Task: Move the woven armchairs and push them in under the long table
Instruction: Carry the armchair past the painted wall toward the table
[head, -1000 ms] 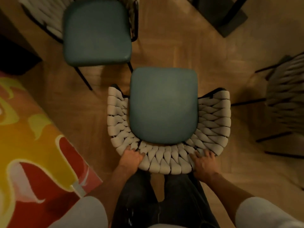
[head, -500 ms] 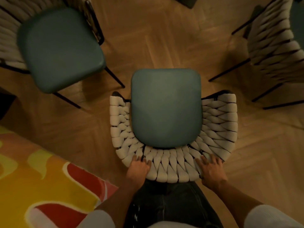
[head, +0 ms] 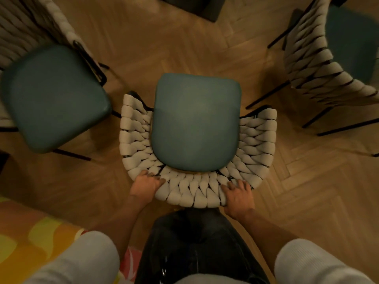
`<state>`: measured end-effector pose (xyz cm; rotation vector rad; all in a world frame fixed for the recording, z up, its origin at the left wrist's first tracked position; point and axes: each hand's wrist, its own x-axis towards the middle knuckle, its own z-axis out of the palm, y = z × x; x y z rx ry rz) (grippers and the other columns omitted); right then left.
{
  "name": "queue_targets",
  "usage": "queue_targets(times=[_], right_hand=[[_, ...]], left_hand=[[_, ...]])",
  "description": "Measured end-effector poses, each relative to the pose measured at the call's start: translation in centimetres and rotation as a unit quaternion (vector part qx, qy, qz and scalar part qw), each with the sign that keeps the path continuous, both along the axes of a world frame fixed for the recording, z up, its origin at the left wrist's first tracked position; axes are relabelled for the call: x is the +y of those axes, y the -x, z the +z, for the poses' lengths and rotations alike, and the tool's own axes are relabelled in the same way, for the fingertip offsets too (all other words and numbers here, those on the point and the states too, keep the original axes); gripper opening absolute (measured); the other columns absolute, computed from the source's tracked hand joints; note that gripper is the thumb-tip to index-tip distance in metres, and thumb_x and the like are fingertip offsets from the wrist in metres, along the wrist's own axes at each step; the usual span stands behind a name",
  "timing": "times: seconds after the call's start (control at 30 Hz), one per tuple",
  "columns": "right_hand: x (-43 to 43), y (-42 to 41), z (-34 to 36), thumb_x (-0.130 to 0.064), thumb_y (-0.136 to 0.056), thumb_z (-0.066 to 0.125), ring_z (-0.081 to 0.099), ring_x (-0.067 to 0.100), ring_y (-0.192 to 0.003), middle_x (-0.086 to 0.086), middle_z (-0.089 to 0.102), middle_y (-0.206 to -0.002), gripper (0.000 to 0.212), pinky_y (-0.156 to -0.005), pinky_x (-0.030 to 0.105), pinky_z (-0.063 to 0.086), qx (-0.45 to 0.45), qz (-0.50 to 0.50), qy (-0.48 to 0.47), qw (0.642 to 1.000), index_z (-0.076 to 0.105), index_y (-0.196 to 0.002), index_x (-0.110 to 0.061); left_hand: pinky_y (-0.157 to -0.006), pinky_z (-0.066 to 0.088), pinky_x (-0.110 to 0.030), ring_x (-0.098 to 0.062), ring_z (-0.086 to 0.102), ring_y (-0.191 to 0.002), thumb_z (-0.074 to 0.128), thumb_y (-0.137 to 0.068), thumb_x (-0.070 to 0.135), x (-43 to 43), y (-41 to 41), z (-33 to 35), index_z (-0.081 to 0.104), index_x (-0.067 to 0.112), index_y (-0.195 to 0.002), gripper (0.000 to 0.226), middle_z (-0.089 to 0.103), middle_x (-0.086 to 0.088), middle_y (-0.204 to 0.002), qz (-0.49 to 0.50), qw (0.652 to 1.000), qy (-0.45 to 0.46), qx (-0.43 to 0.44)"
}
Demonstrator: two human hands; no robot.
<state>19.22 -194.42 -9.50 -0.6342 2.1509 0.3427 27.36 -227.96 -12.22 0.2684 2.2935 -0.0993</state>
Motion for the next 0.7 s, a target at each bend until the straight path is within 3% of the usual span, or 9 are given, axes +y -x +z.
queue_targets(times=[0.17,0.43,0.7], right_hand=[[-2.1,4.5,-0.3,-0.047,-0.077,0.067,0.036,0.036,-0.138,0.003,0.052,-0.145,0.074,-0.121,0.054,0.018,0.013,-0.005,0.011,1.0,0.047,-0.146,-0.028],[-5.3,11.3,-0.2,-0.055,-0.078,0.066,0.037,0.034,-0.137,0.0,0.053,-0.142,0.075,-0.122,0.052,0.016,0.03,-0.026,0.017,0.999,0.047,-0.146,-0.03],[-10.2,18.6,-0.7,-0.049,-0.078,0.069,0.036,0.033,-0.14,-0.002,0.055,-0.142,0.071,-0.125,0.054,0.01,0.05,-0.078,0.007,0.996,0.049,-0.145,-0.033]], left_hand=[[-0.11,0.032,-0.039,-0.018,0.059,-0.122,0.051,-0.094,0.024,-2.5,5.3,-0.1,0.05,0.037,-0.139,0.047,0.065,0.008,-0.131,-0.006,1.0,0.009,0.02],[-0.101,0.036,-0.038,-0.015,0.064,-0.113,0.054,-0.092,0.027,-6.4,13.7,-1.1,0.05,0.04,-0.138,0.048,0.069,0.008,-0.122,-0.057,0.998,0.015,0.03],[-0.1,0.04,-0.037,-0.018,0.067,-0.105,0.056,-0.094,0.026,-10.9,23.4,-1.1,0.048,0.042,-0.139,0.049,0.071,0.005,-0.114,-0.093,0.994,0.022,0.051]])
